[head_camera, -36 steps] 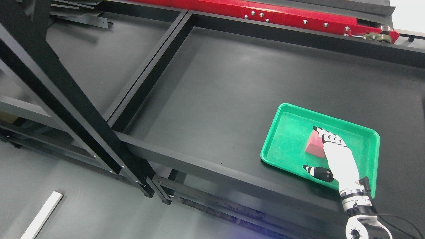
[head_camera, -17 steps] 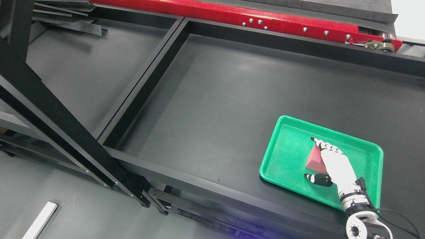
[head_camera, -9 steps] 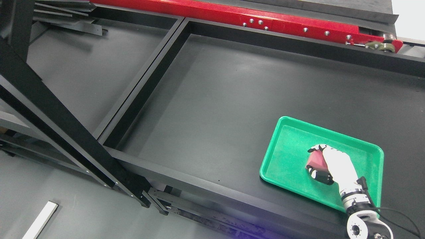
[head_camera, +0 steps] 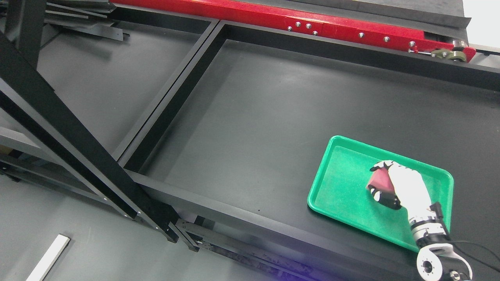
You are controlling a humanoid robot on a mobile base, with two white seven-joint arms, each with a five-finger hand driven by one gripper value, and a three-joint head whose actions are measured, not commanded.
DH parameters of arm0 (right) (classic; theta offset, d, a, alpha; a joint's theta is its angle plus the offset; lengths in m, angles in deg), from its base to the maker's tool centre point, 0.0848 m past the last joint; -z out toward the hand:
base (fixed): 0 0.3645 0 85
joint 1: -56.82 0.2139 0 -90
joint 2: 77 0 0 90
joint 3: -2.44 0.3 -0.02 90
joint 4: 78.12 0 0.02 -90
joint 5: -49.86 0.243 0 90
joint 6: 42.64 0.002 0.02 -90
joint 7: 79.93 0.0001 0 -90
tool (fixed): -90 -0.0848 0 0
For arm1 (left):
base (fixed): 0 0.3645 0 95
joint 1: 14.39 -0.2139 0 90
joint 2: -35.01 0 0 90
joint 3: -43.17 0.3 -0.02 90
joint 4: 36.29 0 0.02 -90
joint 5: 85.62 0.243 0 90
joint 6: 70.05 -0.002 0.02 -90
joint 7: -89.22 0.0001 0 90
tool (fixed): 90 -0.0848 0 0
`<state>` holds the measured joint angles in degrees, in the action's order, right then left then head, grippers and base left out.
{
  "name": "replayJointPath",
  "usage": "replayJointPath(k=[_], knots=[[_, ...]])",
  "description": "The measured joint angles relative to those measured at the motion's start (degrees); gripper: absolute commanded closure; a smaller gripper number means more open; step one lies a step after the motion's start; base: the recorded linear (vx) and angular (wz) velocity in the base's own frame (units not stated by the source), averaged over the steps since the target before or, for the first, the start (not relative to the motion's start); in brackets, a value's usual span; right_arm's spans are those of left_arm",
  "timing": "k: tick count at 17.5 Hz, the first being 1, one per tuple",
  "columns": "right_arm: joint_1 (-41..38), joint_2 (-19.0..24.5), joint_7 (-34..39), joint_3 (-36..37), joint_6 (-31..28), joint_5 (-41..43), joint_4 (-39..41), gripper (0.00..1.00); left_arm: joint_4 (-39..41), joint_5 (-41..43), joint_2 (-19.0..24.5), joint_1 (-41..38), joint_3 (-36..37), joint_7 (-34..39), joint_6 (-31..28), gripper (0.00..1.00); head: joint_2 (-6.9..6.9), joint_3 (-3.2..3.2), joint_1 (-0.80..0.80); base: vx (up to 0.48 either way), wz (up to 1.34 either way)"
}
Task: Pick pink block from left shelf to tray
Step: 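Lift the pink cube out of the green tray with the right hand, then turn and drive to the white table carrying the cube in the right hand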
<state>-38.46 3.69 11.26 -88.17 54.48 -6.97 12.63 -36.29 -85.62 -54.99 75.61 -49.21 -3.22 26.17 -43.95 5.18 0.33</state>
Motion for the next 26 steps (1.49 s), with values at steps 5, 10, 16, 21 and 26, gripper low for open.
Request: replayJointPath(k=[5,10,16,21,26], knots=[[-0.3,-0.7,-8.4,3.1,3.6,3.9,2.4,0.97,0.0,0.0,0.0,0.0,0.0,0.0,0.0,0.00,0.00,0.00,0.00,-0.023,0.02],[-1.1,-1.0,-12.1,5.5,5.5,6.7,4.4,0.97,0.0,0.0,0.0,0.0,0.0,0.0,0.0,0.00,0.00,0.00,0.00,-0.009,0.00],[-1.5,-1.1,-12.7,7.1,5.9,8.0,5.9,0.97,0.0,0.0,0.0,0.0,0.0,0.0,0.0,0.00,0.00,0.00,0.00,-0.017,0.08],[-2.0,-1.0,-12.8,7.8,5.9,8.4,6.7,0.97,0.0,0.0,0.0,0.0,0.0,0.0,0.0,0.00,0.00,0.00,0.00,-0.069,0.33],[-2.2,-1.0,-12.8,8.1,6.0,8.5,7.1,0.97,0.0,0.0,0.0,0.0,0.0,0.0,0.0,0.00,0.00,0.00,0.00,-0.134,0.70]])
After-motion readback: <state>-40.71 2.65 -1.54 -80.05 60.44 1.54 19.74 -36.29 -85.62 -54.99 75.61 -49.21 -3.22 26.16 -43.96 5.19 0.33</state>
